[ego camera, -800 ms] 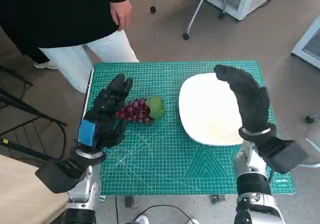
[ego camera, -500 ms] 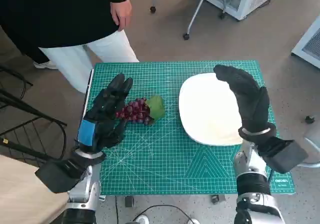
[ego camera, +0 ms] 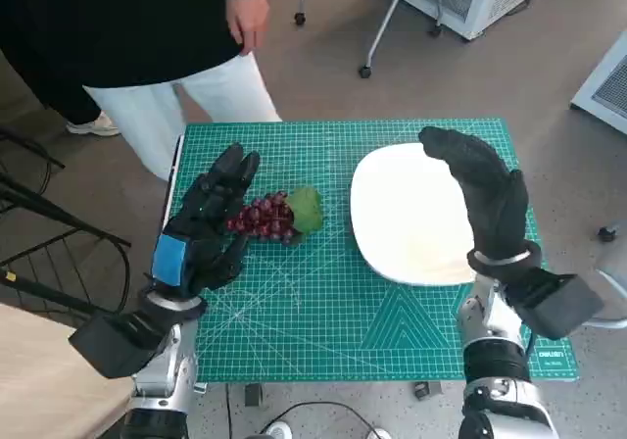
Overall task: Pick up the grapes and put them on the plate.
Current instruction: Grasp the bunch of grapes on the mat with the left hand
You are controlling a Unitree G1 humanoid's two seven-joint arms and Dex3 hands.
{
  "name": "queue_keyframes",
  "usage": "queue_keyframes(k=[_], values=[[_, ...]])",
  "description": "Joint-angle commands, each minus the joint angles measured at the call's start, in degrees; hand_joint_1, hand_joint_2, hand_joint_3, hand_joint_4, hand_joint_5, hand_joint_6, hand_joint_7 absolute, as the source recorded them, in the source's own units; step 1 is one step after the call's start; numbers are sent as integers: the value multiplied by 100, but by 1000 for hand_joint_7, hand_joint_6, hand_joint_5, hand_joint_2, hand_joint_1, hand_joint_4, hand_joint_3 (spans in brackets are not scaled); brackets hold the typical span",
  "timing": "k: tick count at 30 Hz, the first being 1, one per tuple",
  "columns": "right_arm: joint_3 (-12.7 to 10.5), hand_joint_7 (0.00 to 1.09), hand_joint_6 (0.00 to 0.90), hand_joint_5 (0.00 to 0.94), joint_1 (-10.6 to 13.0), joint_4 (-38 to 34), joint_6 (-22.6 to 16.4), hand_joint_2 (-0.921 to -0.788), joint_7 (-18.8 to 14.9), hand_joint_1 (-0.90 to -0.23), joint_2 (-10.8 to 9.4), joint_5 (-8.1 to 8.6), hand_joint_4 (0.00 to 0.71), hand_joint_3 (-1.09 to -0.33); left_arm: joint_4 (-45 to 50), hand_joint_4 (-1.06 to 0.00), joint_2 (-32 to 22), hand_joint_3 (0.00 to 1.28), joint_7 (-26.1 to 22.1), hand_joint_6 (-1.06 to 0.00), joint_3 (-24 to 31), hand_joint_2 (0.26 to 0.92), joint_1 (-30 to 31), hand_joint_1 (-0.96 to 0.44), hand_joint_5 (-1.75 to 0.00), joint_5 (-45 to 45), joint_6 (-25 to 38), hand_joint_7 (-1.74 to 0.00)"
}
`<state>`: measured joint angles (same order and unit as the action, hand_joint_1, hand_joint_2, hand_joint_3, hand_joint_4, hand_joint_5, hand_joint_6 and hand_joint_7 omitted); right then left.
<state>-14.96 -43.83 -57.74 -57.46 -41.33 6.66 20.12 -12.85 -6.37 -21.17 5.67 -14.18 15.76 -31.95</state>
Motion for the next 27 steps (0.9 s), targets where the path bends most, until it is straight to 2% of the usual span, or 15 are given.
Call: queue_keyframes(k=[1, 27], values=[[4, 262, 59, 1, 12, 0, 75, -921, -39, -593, 0, 24, 217, -684, -16, -315, -25, 372, -13, -381, 33, 921, -12, -618, -2, -26, -16, -21], [37, 272, 52, 1, -7, 8, 15, -921, -23, -601, 26, -32, 217, -683, 36, -319, -54, 369, -39, -383, 43, 921, -6, -618, -2, -5, 5, -19]])
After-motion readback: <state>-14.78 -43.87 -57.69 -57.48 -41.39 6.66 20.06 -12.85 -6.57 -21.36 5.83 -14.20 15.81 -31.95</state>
